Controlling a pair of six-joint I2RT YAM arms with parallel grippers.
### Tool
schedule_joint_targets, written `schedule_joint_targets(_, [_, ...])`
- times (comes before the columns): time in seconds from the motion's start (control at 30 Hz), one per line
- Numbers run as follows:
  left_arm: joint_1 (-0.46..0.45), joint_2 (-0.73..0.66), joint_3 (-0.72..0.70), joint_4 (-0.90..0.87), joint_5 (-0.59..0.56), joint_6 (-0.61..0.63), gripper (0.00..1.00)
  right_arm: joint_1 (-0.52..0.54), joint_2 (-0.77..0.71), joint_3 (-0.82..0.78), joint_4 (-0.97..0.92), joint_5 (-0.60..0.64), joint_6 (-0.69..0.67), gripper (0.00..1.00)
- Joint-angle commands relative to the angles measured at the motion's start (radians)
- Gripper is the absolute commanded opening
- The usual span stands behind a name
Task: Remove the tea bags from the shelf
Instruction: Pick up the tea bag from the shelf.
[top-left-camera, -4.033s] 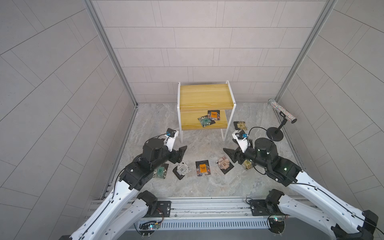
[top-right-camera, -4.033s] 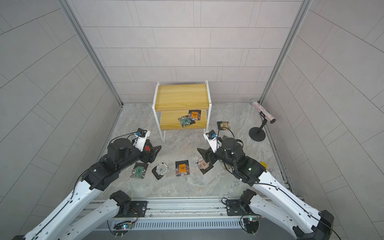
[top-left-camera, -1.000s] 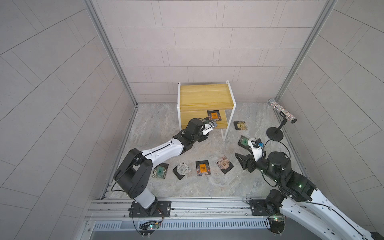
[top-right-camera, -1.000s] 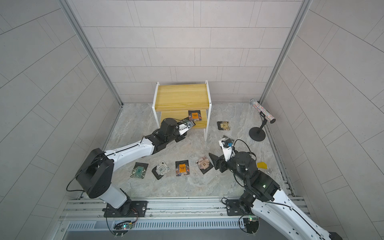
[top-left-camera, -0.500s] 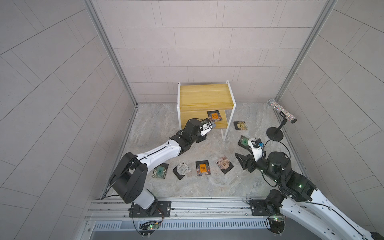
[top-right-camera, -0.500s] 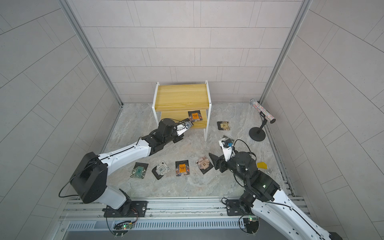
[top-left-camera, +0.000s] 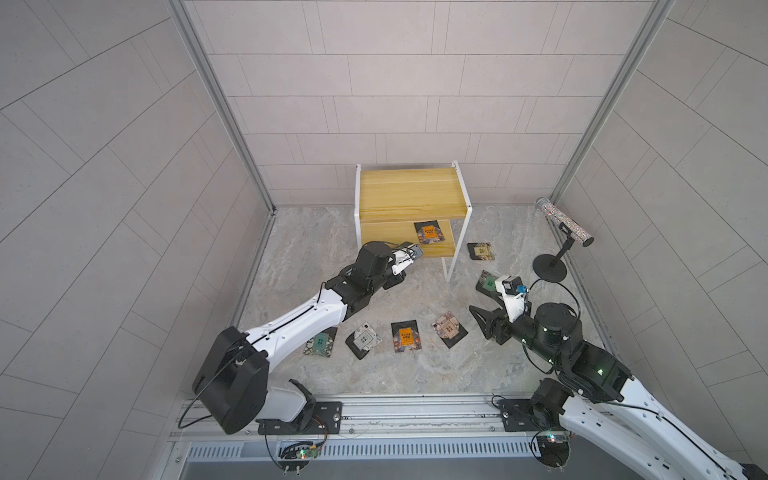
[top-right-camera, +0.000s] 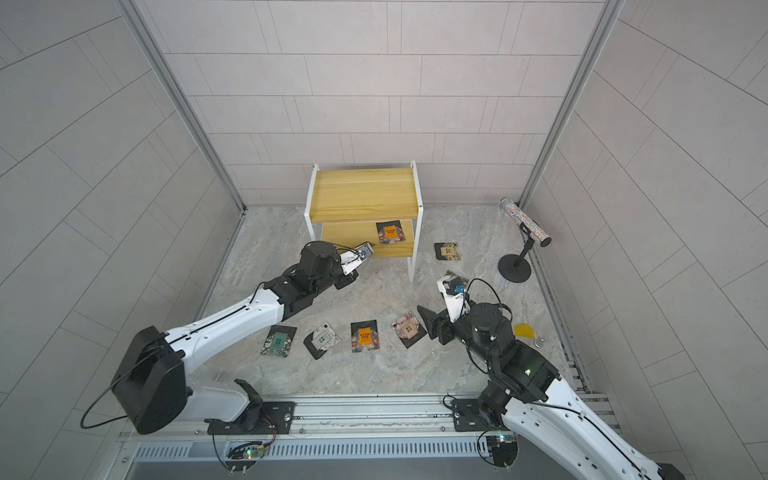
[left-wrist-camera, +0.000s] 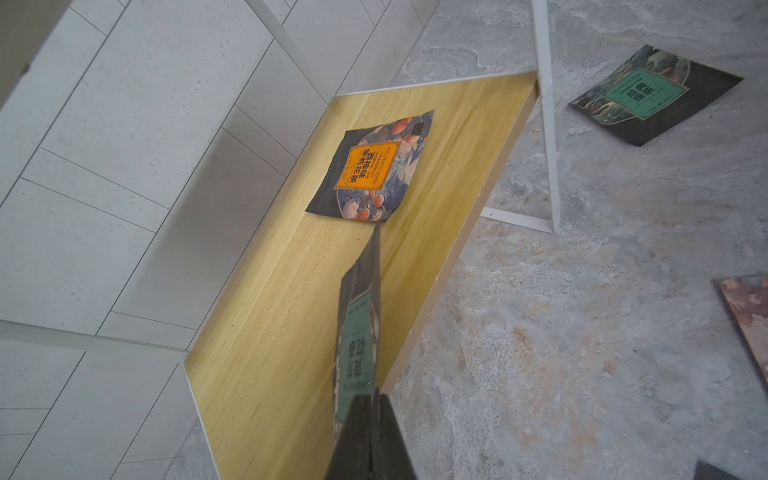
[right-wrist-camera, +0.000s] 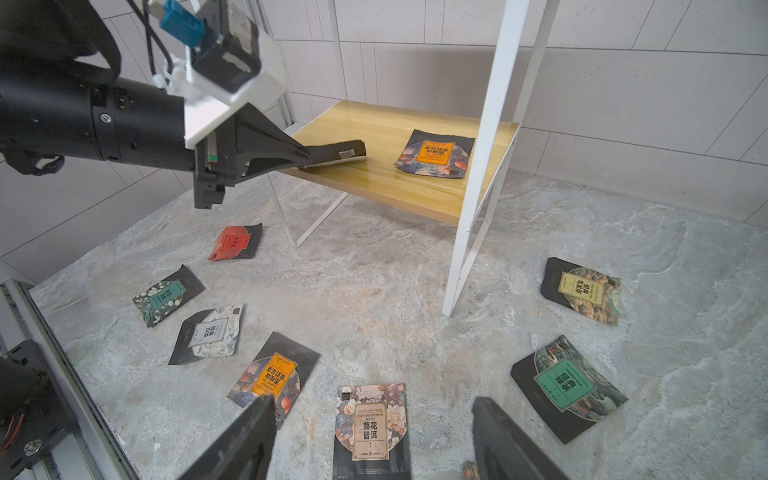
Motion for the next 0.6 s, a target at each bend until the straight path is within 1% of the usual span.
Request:
schedule_joint_targets(0.0, [-0.016,-0.070,-0.029,-0.025,0.015,-0.022,0.00,-0.003,0.001,-0.007,0.015,0.002,0.001,0.78])
schedule_joint_targets(0.17, [-0.064,-0.171,-0.059,-0.105,-0.025,-0.036,0.00,-0.003,0.006,-0.010,0.024,0.001,0.001,0.78])
schedule_joint_targets(0.37, [-0.102,-0.322,-0.077,-0.253,-0.070,-0.095,0.00,-0.003,0.023,-0.011,0.043,-0.011,0.000,0.78])
schedule_joint_targets(0.57, [-0.110,-0.463,-0.105,-0.403,-0.190,-0.168,0.00,-0.003,0.062,-0.013,0.086,-0.040,0.004,0.78])
